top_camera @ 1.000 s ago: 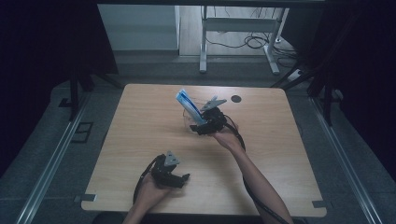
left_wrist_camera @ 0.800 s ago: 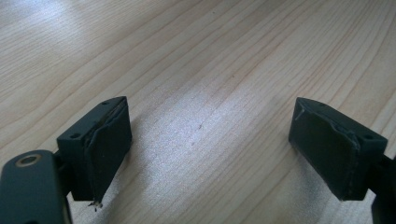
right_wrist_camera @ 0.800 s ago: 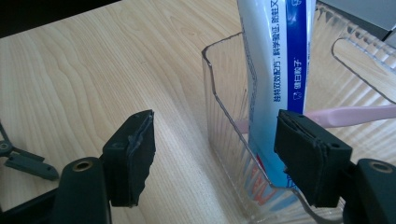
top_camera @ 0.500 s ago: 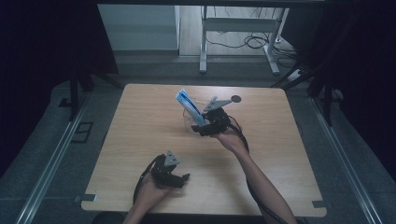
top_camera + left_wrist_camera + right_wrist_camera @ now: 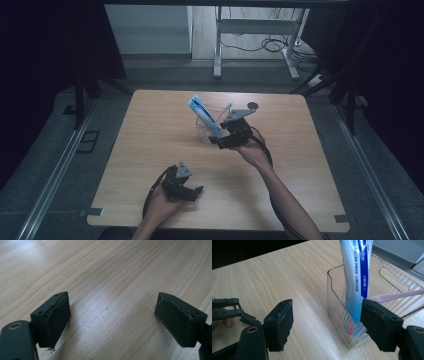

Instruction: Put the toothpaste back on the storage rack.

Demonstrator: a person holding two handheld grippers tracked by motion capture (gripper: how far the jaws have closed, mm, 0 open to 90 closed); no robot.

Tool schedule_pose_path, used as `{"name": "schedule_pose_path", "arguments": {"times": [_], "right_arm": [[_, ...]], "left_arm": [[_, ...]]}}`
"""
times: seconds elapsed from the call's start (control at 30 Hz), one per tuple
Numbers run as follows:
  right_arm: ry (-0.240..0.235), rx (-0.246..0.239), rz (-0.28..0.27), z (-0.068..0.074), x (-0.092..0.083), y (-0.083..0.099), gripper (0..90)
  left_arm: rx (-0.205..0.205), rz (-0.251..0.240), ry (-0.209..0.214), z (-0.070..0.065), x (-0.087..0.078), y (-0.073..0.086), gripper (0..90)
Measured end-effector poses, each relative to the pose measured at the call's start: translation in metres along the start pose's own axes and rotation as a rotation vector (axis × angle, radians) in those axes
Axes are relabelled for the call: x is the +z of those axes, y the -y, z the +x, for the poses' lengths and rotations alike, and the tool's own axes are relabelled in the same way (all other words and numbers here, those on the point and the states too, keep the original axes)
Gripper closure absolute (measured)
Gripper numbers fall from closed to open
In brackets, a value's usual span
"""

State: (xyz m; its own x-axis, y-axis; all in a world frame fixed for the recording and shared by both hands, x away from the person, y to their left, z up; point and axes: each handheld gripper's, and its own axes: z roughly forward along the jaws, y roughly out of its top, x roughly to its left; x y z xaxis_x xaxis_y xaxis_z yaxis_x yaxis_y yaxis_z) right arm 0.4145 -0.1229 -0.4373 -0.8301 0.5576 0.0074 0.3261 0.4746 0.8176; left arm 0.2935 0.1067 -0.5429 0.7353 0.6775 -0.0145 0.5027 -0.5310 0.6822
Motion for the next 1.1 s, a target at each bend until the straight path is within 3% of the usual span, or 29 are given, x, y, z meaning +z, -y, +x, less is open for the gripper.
{"name": "schedule_pose_path", "arguments": {"times": [1.1], "right_arm": [[0.03,-0.012,-0.011,0.009,-0.043,0.027,19.5]], "left_arm": [[-0.004,-0.003,-0.001,0.0,0.0,0.0,13.3]]}}
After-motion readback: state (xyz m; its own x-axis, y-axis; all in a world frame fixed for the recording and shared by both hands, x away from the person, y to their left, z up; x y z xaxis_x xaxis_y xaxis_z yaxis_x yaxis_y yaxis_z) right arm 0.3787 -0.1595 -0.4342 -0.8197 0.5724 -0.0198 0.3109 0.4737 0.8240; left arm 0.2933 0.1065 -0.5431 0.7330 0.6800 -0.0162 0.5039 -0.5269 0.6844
